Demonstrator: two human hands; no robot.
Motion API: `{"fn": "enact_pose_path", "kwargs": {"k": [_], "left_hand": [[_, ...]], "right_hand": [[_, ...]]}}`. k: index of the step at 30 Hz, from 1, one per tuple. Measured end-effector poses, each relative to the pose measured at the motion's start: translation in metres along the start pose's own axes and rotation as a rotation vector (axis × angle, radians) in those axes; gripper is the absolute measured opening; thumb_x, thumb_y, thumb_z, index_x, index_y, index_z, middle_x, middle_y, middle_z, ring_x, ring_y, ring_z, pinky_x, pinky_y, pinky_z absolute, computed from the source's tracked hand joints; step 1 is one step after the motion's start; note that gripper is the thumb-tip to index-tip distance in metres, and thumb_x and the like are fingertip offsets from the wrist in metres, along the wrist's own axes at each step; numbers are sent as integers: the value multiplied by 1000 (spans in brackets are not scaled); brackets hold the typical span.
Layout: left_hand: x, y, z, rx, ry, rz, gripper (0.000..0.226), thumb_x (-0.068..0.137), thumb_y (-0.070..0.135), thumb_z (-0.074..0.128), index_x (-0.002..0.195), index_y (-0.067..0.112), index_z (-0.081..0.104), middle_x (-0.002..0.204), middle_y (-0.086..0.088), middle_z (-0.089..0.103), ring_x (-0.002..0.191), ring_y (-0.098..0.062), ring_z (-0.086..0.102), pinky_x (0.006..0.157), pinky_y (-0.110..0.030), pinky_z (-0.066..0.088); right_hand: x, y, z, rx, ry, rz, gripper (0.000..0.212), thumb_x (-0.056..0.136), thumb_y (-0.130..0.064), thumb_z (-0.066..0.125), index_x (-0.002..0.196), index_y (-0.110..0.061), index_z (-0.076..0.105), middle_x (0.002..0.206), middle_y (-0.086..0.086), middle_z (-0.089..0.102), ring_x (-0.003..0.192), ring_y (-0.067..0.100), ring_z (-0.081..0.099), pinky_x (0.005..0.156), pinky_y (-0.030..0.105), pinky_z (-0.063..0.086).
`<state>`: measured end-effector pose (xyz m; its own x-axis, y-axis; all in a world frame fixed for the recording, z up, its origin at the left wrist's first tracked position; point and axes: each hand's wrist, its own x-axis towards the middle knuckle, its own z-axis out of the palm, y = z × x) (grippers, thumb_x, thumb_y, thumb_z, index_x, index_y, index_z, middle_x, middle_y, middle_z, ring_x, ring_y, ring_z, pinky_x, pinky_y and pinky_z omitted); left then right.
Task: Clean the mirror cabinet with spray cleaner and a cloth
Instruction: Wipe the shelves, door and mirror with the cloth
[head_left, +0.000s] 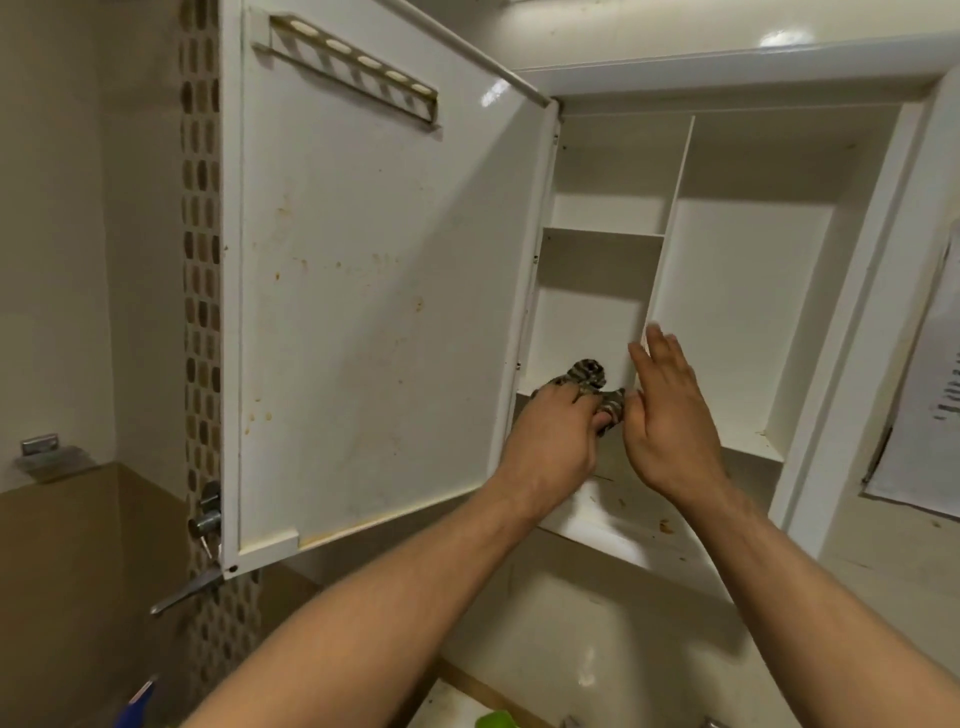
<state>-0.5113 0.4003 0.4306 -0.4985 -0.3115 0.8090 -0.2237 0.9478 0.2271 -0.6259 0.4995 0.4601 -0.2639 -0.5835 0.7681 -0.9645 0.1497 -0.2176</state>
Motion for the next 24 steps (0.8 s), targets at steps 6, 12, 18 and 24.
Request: {"fn": "enact_pose_path", "kwargs": {"k": [6,12,18,24], "left_hand": [[-79,0,31,-327,234,-339,23,103,14,54,117,17,73,112,5,67,104,-12,59,94,-27,49],[-92,-7,36,-321,247,-371,30,103,14,58,131,12,69,125,1,66,119,-15,57,105,-29,46],[-69,1,18,-284,361,-183,29,98,6,65,125,7,72,121,-3,69,116,-17,60,102,-19,46],[-74,32,24,-593,214,-184,39,97,18,64,136,21,58,129,10,63,120,1,58,103,-24,50]], "right_hand": [[-91,-21,25,461,193,321,47,102,-14,56,148,-26,52,159,-14,42,143,-4,35,118,29,29],[-135,-35,44,751,354,619,38,101,-8,59,130,-33,60,143,-13,58,138,9,49,121,38,35],[-128,-41,42,769,386,624,39,102,-8,58,129,-36,61,135,-18,62,126,-4,55,116,33,40],[-104,-41,38,1286,209,700,42,99,-40,57,139,-29,60,125,-8,72,118,10,68,91,29,58]]}}
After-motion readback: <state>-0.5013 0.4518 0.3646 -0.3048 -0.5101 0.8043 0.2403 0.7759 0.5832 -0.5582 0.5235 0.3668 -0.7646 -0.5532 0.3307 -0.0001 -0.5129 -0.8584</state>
